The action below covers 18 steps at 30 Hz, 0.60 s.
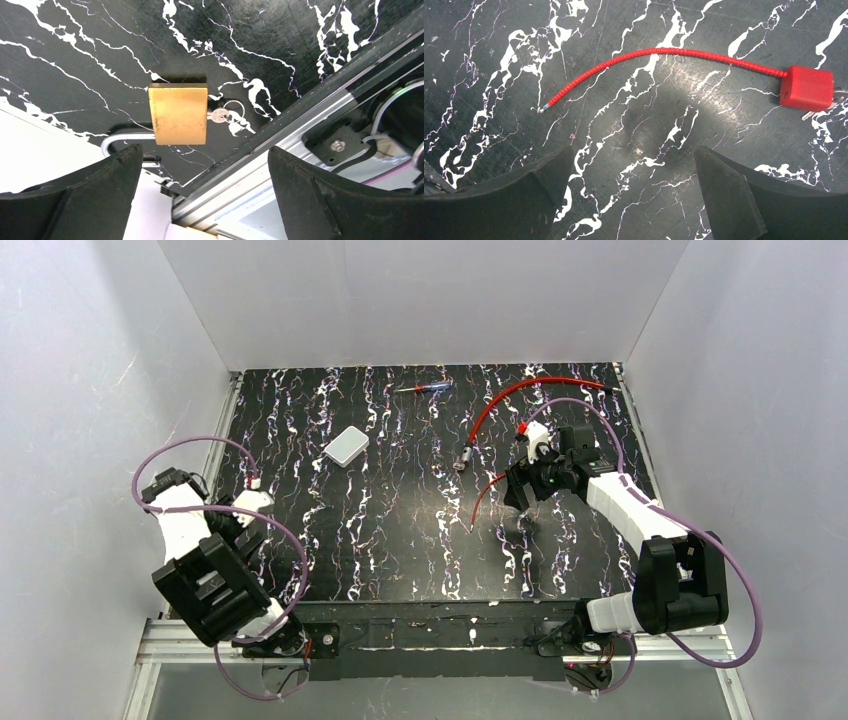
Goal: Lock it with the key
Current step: Pick up the lock from the center of the board.
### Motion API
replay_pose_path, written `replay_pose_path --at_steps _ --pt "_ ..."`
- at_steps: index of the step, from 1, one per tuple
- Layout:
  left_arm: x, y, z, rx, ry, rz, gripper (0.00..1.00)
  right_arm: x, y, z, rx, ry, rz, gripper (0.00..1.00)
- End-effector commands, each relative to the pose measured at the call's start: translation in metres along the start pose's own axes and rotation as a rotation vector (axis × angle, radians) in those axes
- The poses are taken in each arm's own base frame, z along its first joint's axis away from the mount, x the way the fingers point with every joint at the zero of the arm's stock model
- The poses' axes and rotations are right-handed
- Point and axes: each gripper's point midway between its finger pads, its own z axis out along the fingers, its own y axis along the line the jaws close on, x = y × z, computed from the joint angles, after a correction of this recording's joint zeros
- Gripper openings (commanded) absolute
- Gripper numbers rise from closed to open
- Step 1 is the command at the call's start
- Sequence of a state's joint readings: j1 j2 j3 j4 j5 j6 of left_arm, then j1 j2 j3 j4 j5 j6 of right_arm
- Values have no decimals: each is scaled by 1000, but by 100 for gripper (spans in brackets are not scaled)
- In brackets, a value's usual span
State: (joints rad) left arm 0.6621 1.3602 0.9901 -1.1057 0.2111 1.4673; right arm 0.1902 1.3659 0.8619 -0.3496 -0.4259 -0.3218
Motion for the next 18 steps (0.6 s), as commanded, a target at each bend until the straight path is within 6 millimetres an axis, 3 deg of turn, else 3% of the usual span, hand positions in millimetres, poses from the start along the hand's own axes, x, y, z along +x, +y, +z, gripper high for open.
replay_pose_path --at_steps 1,9,18 --pt "4 11 2 29 -18 132 92 -18 0 -5 -13 -39 -34 100" --pt "22 36 11 66 15 136 82 -16 2 -3 -28 -31 -31 100" --pt "37 32 38 94 54 136 85 -13 2 -1 -31 -21 -27 100"
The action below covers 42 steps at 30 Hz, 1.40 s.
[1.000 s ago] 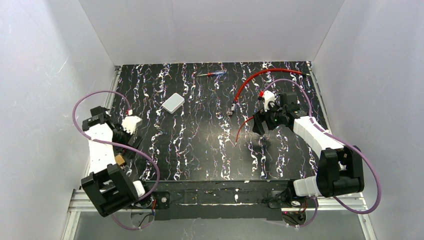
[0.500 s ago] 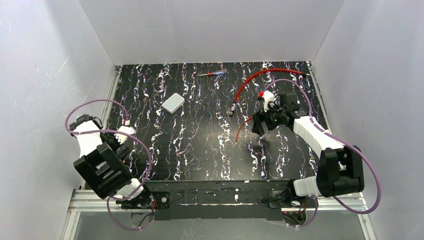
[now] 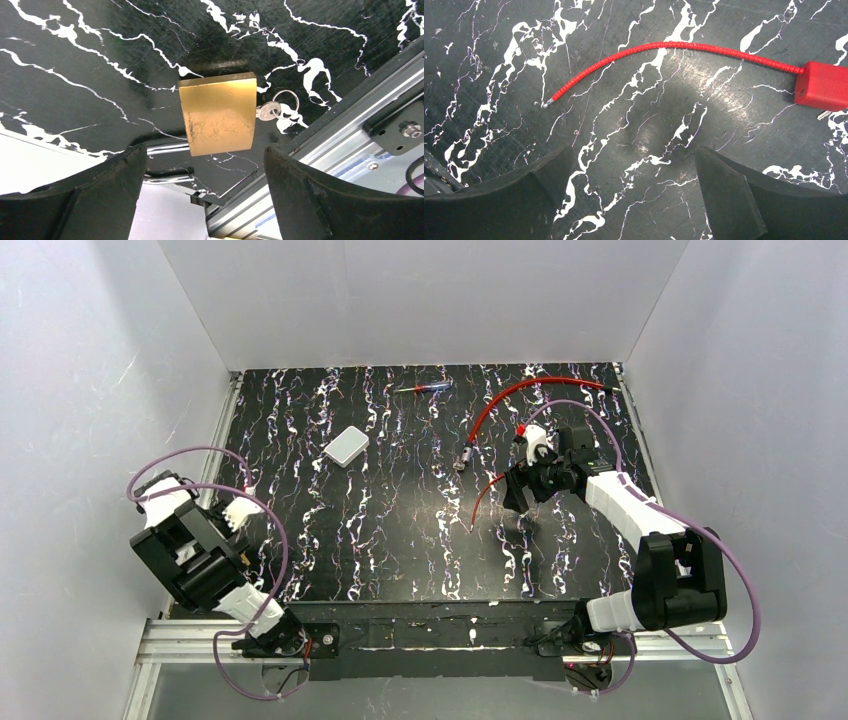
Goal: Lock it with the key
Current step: Pick up the lock from the center of the board.
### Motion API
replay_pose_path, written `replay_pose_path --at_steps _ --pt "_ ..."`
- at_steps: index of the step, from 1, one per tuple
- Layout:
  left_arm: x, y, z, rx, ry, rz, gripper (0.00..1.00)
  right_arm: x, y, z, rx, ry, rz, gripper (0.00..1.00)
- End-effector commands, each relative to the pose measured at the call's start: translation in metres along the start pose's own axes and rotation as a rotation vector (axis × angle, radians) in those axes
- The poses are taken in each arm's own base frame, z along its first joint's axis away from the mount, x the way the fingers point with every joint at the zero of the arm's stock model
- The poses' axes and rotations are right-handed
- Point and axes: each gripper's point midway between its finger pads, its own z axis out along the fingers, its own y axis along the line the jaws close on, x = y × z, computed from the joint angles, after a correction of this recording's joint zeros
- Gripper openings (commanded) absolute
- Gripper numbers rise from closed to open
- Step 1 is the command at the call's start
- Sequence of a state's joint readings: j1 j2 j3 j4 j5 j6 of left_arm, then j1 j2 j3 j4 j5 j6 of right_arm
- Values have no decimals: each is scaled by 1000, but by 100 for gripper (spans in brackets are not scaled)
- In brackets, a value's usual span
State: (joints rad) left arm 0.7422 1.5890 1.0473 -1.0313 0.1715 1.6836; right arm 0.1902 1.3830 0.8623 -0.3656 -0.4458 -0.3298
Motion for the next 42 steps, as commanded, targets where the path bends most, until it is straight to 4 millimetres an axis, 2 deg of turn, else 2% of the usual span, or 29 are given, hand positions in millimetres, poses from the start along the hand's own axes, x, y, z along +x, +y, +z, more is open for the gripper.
replay_pose_path --at_steps 1,2,6,12,17,22,25,29,33,37,42 --pt "10 -5 15 11 31 16 86 -19 -2 -5 -2 -42 -34 100" --pt "11 -5 18 5 39 18 90 -19 -2 -4 -4 -41 -34 100" --pt "14 -4 26 -8 46 28 90 -19 -1 -4 -7 -43 -30 100" --pt "18 -11 38 12 60 32 84 -22 -1 -7 3 -57 -33 100" --pt "9 -21 51 -22 11 39 73 -28 -5 -6 30 -96 7 100" --pt "1 -33 58 -45 -30 20 55 -35 -6 -5 43 -138 64 100" --pt "-10 -34 52 -91 -66 10 44 -41 -9 -6 69 -171 103 100" --pt "-33 -41 38 -130 -120 4 29 -55 -14 -9 103 -230 156 100" --pt "-68 -48 18 -156 -180 -11 19 -79 -12 -16 85 -288 161 100" --pt "-110 -47 -10 -183 -269 -66 17 -112 -9 -27 60 -365 173 100" --pt "-170 -56 -52 -156 -412 -148 17 -138 2 -32 -27 -417 220 100"
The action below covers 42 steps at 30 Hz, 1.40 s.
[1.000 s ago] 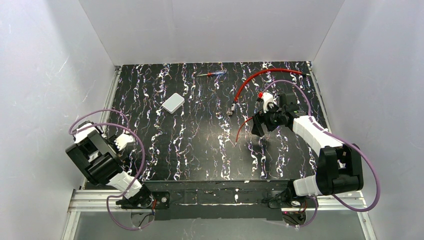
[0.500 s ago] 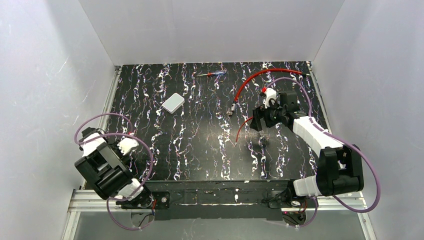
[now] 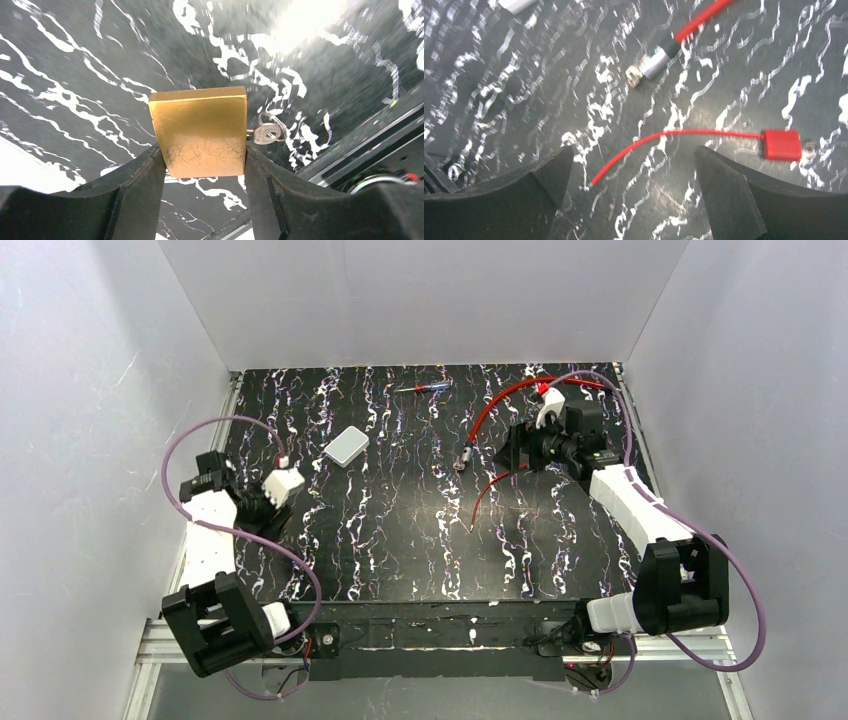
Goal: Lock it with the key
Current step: Pick up the lock from the center of the board.
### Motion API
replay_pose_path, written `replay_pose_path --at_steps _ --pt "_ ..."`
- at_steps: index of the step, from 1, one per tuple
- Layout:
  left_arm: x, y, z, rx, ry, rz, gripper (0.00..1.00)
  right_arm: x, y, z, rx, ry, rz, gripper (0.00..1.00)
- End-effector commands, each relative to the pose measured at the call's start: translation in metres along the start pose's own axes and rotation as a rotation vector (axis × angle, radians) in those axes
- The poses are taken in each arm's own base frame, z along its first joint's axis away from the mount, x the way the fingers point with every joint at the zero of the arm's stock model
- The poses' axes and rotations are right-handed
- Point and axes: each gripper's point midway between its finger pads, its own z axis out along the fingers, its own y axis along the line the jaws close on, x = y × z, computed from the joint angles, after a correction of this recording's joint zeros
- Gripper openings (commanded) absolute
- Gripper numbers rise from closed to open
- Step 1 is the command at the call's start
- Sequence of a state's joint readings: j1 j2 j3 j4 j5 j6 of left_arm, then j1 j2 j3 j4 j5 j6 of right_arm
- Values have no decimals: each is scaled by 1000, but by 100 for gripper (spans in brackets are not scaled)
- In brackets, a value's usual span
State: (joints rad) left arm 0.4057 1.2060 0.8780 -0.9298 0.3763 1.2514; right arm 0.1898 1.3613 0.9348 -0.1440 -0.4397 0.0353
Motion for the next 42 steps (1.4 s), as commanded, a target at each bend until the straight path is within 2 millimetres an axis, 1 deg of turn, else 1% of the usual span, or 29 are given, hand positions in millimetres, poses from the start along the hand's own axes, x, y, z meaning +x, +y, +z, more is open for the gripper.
replay_pose_path --at_steps 1,2,4,6,8,12,14,17,21,23,25,27,30,33,39,42 --pt "-76 -13 -32 21 -193 -162 17 -55 22 -3 -96 -149 77 100" --pt "-87 -16 -37 27 -215 -186 17 -61 25 -2 -109 -179 120 100" --pt "-113 -23 -45 49 -266 -215 17 -65 31 -1 -145 -214 201 100" --pt "-137 -28 -52 51 -310 -240 17 -65 41 -1 -200 -229 247 100" --pt "-159 -34 -56 43 -353 -251 18 -64 53 -1 -246 -231 256 100" --pt "-200 -53 -55 65 -396 -247 18 -59 78 1 -296 -217 255 100" --pt "-216 -61 -49 67 -395 -215 18 -56 92 5 -303 -189 262 100" --pt "-234 -69 -37 44 -386 -155 17 -47 117 13 -324 -111 248 100" --pt "-255 -86 -27 32 -404 -87 17 -32 148 22 -390 -22 265 100" --pt "-265 -97 -23 57 -405 -84 17 -27 162 23 -440 0 264 100" --pt "-275 -105 -23 81 -405 -88 17 -25 177 22 -491 9 253 100" --pt "-280 -114 -22 96 -408 -74 17 -23 192 21 -544 20 247 100" --pt "-286 -120 -20 110 -411 -66 17 -20 211 23 -616 54 248 100" --pt "-290 -125 -21 126 -425 -71 17 -16 220 32 -622 81 250 100" --pt "-298 -135 -25 163 -439 -72 18 -9 234 49 -631 138 320 100" --pt "-301 -137 -24 171 -438 -75 18 -7 243 52 -667 159 333 91"
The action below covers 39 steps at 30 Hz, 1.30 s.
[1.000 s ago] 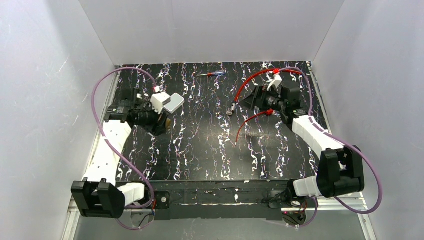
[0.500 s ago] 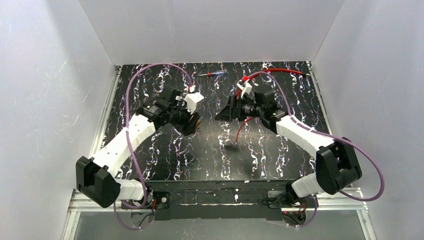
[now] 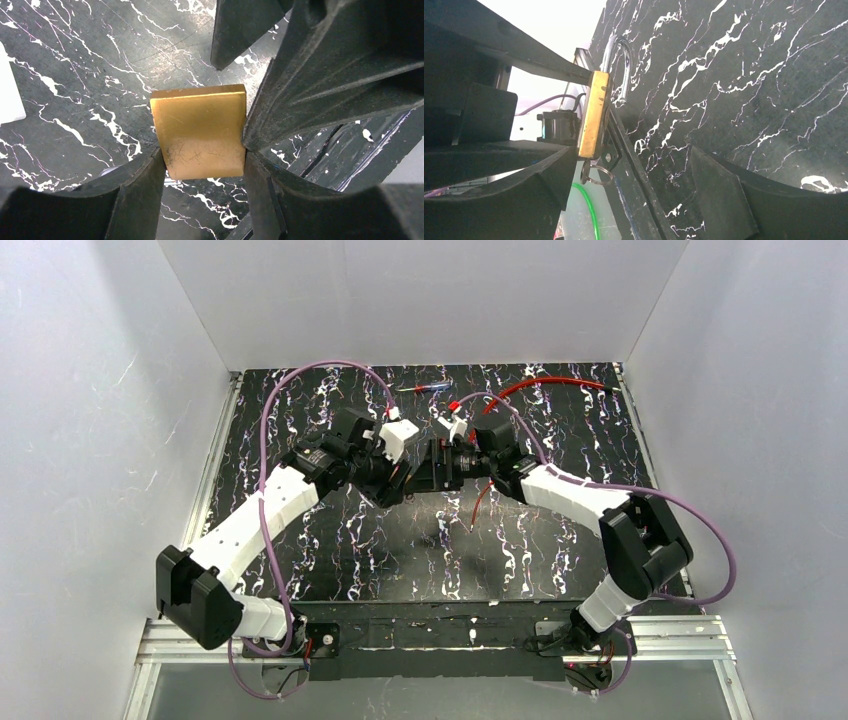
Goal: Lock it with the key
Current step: Pick up the lock from the center of the board.
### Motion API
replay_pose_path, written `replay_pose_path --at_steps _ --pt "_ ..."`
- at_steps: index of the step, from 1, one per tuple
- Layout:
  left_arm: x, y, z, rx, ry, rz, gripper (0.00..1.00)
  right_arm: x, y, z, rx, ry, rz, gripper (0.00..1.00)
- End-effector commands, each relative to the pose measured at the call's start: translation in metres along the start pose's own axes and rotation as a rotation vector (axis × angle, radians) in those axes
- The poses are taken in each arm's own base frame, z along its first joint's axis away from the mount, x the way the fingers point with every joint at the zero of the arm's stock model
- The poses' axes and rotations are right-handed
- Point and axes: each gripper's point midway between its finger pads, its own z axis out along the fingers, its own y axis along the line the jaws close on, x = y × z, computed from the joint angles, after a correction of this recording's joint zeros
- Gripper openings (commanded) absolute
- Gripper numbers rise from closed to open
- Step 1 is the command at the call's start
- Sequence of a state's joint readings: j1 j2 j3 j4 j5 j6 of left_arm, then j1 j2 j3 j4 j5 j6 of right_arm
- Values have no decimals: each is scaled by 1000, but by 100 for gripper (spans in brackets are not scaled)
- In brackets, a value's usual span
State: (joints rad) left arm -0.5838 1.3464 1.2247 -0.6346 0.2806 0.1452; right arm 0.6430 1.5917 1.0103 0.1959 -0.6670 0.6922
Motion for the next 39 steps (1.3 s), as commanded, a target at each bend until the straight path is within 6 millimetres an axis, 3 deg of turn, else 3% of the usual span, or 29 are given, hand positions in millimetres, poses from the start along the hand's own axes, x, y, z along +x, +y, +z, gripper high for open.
replay_pose_path --at_steps 1,11,15,17,19,21,22,25,29,34,39 --pt "-42 -11 -13 32 -130 19 18 -18 29 10 -97 -23 -21 88" --pt "-45 -18 -10 60 -132 17 19 -12 38 14 -183 -14 44 59" --pt "-45 -19 -10 64 -131 14 20 -11 41 12 -201 -18 64 33" --pt "-45 -20 -12 63 -132 17 36 -10 43 10 -204 -21 69 13" --pt "-41 -23 -18 78 -119 30 69 -11 42 6 -205 -24 80 1" --pt "-40 -31 -29 123 -119 77 94 -13 40 -3 -208 -38 97 1" --pt "-40 -33 -37 137 -129 95 98 -17 39 -10 -214 -54 105 1" --pt "-40 -41 -64 202 -178 166 98 -21 38 -31 -234 -101 108 1" --pt "-18 -42 -84 284 -133 262 98 -9 51 -49 -305 -68 45 1" --pt "15 -43 -84 343 -80 381 98 18 76 -63 -434 70 -61 1" --pt "32 -50 -82 386 -69 420 98 48 78 -68 -442 196 -159 1"
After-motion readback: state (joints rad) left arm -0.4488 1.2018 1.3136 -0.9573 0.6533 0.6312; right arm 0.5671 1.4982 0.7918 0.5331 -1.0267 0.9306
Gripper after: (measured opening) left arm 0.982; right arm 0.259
